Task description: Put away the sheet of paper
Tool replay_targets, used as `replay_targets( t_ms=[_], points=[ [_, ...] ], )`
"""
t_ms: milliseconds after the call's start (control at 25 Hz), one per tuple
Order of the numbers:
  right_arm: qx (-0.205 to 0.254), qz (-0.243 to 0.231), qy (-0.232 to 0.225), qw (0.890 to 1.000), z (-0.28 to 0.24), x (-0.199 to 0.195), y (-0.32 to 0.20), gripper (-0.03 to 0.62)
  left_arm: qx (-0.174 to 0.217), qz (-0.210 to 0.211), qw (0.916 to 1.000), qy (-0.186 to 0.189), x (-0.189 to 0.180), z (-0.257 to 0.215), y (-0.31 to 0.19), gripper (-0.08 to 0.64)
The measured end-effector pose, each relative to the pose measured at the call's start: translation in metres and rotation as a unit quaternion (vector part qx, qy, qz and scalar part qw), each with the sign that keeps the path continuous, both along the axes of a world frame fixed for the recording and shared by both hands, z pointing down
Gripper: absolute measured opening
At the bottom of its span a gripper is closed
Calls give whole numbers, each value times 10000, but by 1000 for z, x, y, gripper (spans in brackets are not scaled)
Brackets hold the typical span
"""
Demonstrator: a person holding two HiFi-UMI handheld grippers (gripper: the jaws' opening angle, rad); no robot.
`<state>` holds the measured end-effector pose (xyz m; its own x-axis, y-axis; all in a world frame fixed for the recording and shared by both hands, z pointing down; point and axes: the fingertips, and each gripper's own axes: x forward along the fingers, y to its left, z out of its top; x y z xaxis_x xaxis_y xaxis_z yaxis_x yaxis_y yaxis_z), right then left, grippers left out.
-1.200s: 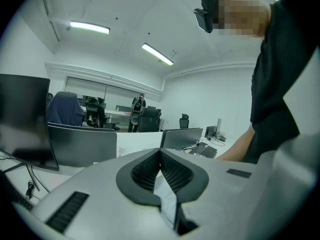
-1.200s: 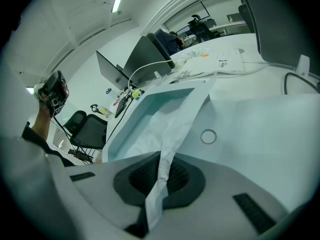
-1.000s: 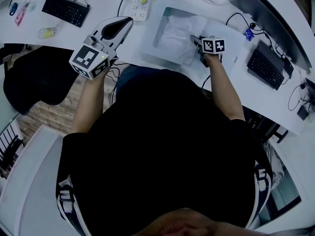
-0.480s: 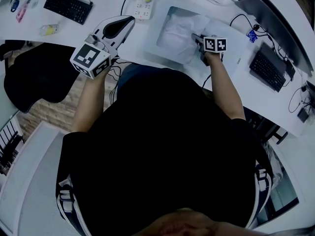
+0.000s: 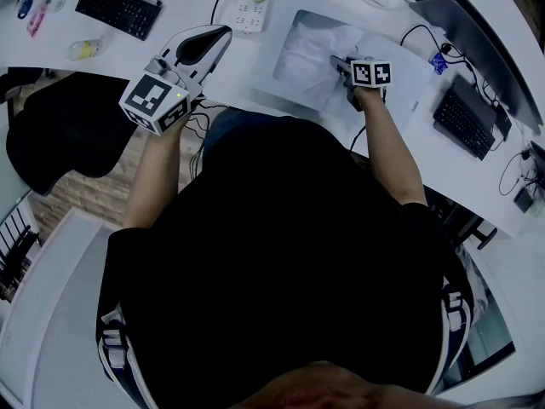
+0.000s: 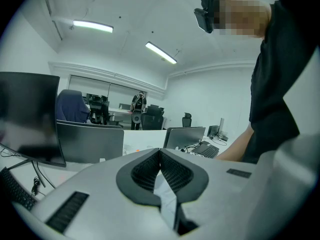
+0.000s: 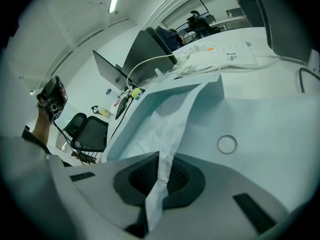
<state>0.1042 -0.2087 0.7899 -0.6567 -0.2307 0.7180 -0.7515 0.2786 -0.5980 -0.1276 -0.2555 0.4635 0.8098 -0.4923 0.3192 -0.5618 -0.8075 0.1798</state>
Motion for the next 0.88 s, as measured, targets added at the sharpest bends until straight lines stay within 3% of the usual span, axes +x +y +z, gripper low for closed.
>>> replay_targets(
  t_ms=[880],
  points=[
    [-113,-320,-114,9994,6,-29,-8,14,-62,-69,10000,-3,-8,4,-4,21]
  ],
)
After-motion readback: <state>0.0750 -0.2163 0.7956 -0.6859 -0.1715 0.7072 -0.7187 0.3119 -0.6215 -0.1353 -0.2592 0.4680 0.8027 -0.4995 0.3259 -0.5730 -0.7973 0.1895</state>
